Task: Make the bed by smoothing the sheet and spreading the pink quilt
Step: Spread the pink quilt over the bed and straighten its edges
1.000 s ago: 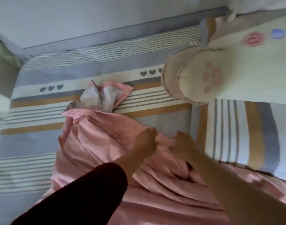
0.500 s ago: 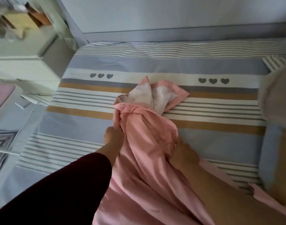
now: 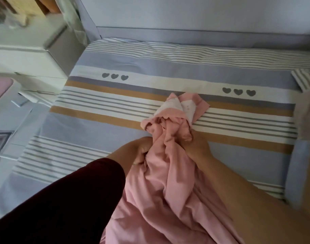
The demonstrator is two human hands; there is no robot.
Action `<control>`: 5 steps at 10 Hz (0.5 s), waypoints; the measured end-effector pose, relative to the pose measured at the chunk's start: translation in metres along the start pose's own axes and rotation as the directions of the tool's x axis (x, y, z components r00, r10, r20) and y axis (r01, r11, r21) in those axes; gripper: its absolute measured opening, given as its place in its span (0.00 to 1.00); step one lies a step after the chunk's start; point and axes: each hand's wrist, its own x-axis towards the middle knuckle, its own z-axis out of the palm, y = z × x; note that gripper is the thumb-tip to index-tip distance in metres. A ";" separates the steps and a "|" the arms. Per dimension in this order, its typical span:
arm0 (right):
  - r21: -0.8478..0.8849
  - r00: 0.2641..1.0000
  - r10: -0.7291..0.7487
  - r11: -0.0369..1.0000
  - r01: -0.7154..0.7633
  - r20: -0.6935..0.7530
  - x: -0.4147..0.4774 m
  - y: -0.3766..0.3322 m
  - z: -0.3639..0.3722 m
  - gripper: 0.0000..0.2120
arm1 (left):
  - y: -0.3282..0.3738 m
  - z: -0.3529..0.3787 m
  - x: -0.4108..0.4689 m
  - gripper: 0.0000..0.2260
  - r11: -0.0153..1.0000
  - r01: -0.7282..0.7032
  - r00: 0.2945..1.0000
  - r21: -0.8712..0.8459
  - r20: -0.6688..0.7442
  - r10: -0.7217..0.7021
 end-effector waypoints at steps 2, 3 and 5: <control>-0.074 0.943 -0.039 0.997 0.015 -0.329 0.024 -0.044 -0.045 0.11 | 0.067 -0.033 -0.004 0.13 0.910 -0.325 0.768 0.256 -0.490 0.412; -0.011 0.782 -0.009 1.000 0.002 -0.623 0.056 -0.088 -0.094 0.10 | 0.123 -0.084 -0.020 0.05 0.801 -0.442 0.311 0.405 -0.768 0.560; -0.028 0.845 0.050 0.997 -0.077 -0.533 0.121 -0.107 -0.127 0.38 | 0.174 -0.189 0.006 0.33 0.646 -0.093 0.464 0.758 -0.541 0.701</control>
